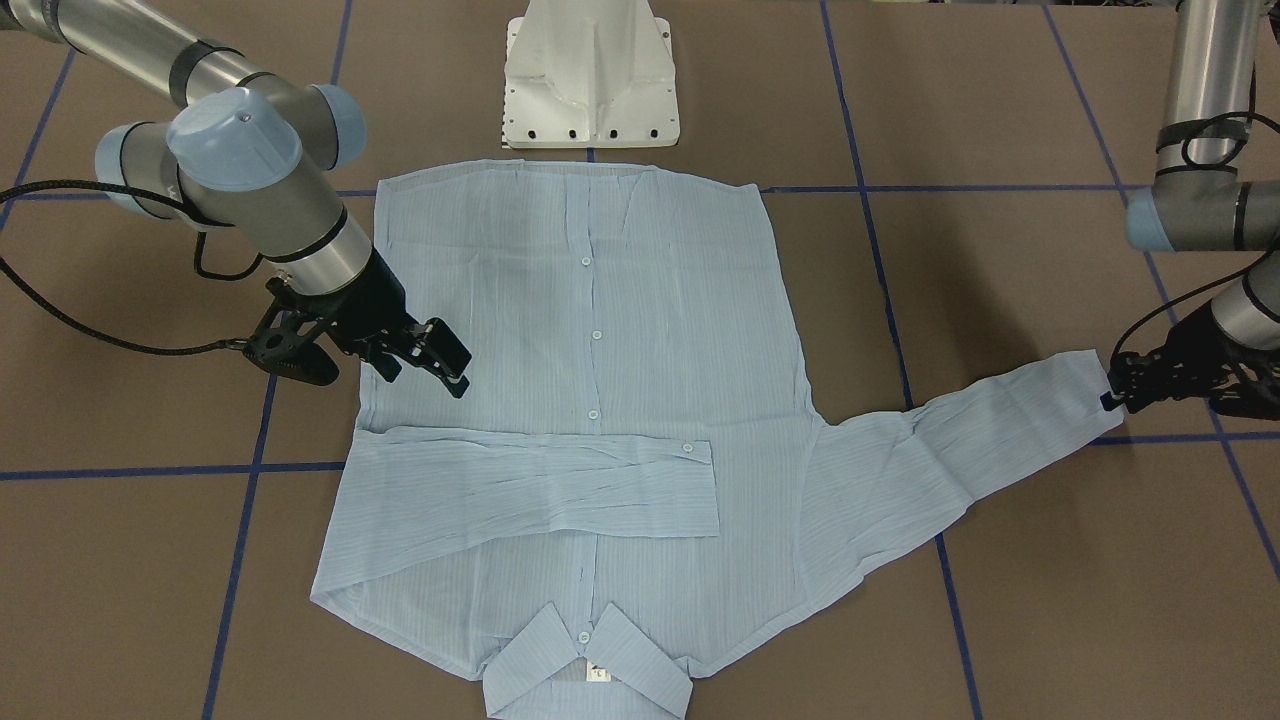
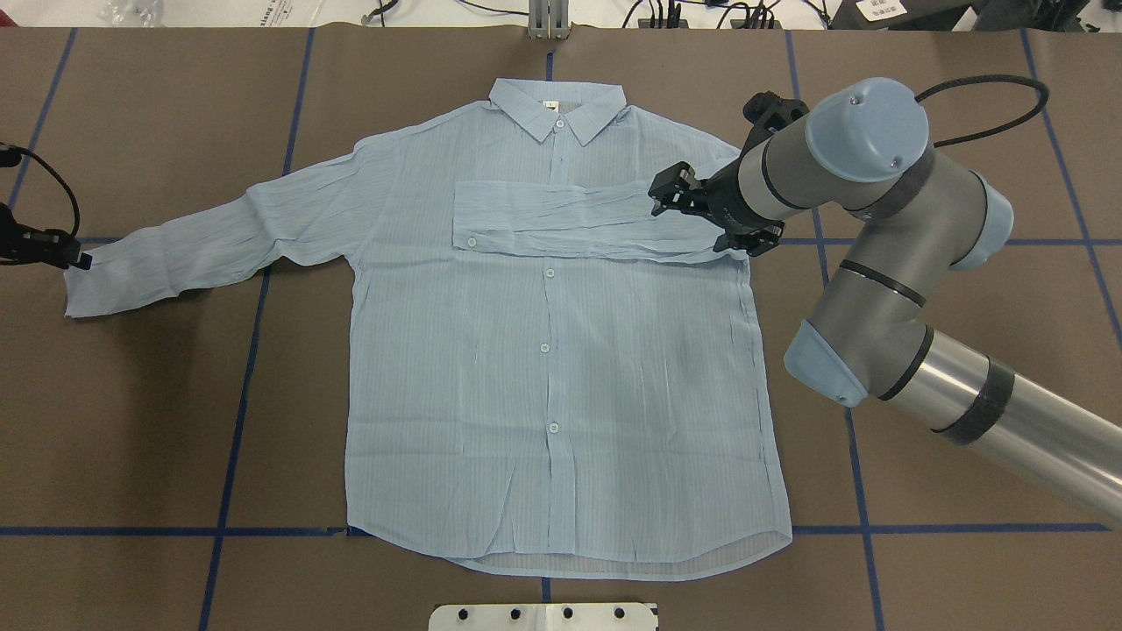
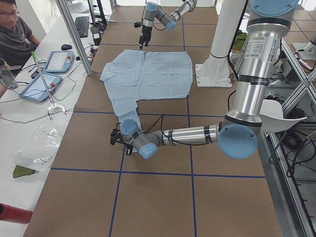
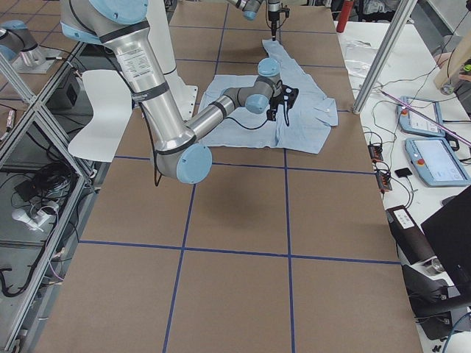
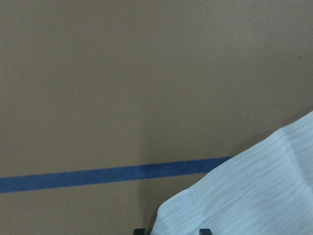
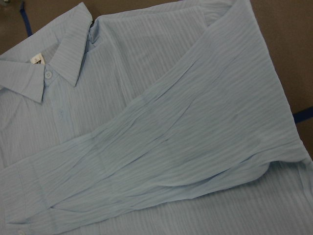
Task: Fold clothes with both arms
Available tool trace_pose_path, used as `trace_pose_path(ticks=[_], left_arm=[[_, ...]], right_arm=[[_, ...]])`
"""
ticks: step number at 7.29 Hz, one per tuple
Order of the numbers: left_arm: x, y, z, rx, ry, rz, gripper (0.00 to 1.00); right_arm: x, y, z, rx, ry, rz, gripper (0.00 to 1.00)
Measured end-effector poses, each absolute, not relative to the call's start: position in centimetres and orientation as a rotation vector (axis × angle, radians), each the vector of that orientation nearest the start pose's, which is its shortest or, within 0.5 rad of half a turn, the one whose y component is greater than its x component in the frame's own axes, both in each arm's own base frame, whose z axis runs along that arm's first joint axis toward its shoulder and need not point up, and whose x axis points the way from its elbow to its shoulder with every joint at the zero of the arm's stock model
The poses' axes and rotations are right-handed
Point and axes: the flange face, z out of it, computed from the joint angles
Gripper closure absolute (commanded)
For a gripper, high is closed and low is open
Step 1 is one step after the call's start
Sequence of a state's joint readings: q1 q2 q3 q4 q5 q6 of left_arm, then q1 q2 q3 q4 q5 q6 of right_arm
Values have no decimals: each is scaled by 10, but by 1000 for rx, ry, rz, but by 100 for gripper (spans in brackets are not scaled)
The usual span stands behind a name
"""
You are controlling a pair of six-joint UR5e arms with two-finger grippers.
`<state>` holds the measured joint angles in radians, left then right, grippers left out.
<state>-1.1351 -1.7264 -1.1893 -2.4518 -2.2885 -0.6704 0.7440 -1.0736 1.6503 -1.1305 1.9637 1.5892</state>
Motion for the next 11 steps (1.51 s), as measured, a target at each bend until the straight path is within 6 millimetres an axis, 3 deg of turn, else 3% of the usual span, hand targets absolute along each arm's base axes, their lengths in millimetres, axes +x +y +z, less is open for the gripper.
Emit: trace_pose_path(ticks=[2,3,4,5,11], left_arm=[[180,-548,668,173,916,17,100],[179,-547,667,175,916,17,77],[178,-547,668,178,913,17,33],[178,-549,668,189,898,9,28],[178,-556,668,212,858,-15,32]], right_arm=[[-422,-519,286,21,-1076,489,0],[-421,-519,286,19,-1077,488,0],[-421,-518,285,19,-1079,487,0],[-420,-518,285,19,-1080,487,0],[-415,-515,283,23,-1087,486,0]])
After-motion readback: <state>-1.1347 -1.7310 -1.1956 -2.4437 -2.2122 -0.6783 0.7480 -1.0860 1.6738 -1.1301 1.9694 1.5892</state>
